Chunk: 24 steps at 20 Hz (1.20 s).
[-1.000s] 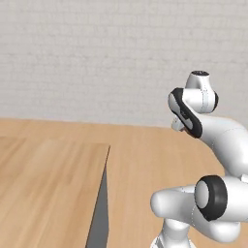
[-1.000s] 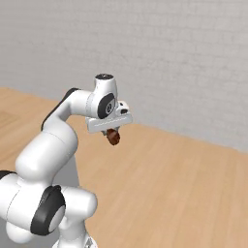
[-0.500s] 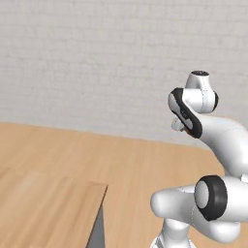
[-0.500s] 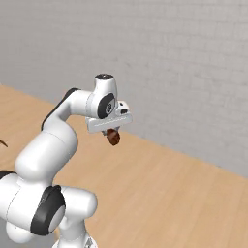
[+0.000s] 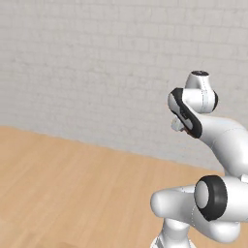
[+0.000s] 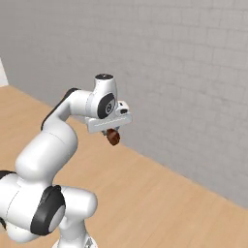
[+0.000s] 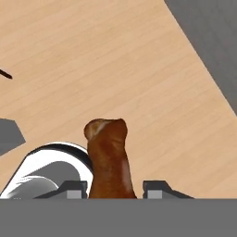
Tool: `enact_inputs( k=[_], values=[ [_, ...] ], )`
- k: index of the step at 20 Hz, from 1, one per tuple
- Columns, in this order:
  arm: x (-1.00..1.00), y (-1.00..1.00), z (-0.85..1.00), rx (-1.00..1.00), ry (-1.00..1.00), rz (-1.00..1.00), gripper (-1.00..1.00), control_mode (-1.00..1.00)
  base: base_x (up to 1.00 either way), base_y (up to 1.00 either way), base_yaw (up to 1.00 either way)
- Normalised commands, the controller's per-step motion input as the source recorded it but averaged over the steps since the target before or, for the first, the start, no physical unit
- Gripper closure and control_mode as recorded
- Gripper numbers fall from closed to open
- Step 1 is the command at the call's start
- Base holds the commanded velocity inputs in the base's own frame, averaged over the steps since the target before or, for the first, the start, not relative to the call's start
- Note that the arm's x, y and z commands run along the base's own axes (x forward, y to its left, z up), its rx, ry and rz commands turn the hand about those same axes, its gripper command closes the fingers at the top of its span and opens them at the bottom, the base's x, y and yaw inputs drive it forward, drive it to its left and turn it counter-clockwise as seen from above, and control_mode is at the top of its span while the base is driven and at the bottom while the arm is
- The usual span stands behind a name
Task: Pick up the knife from the drawer and place it on the cutting board. Then place the meat from the plate to the cutting board.
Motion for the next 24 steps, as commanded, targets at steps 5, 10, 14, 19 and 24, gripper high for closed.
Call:
enact_inputs(
  k=[5,10,14,19,24],
  values=[
    [0.0,0.0,0.0,0.0,0.0,0.0,1.0,1.0,1.0,-0.28,0.34],
    [0.0,0.0,0.0,0.0,0.0,0.0,1.0,1.0,1.0,-0.08,0.77],
    [0.0,0.0,0.0,0.0,0.0,0.0,1.0,1.0,0.99,-0.06,0.8],
    [0.0,0.0,0.0,0.0,0.0,0.0,1.0,1.0,0.96,-0.04,0.8],
    [0.0,0.0,0.0,0.0,0.0,0.0,1.0,1.0,0.95,-0.06,0.8]
  ],
)
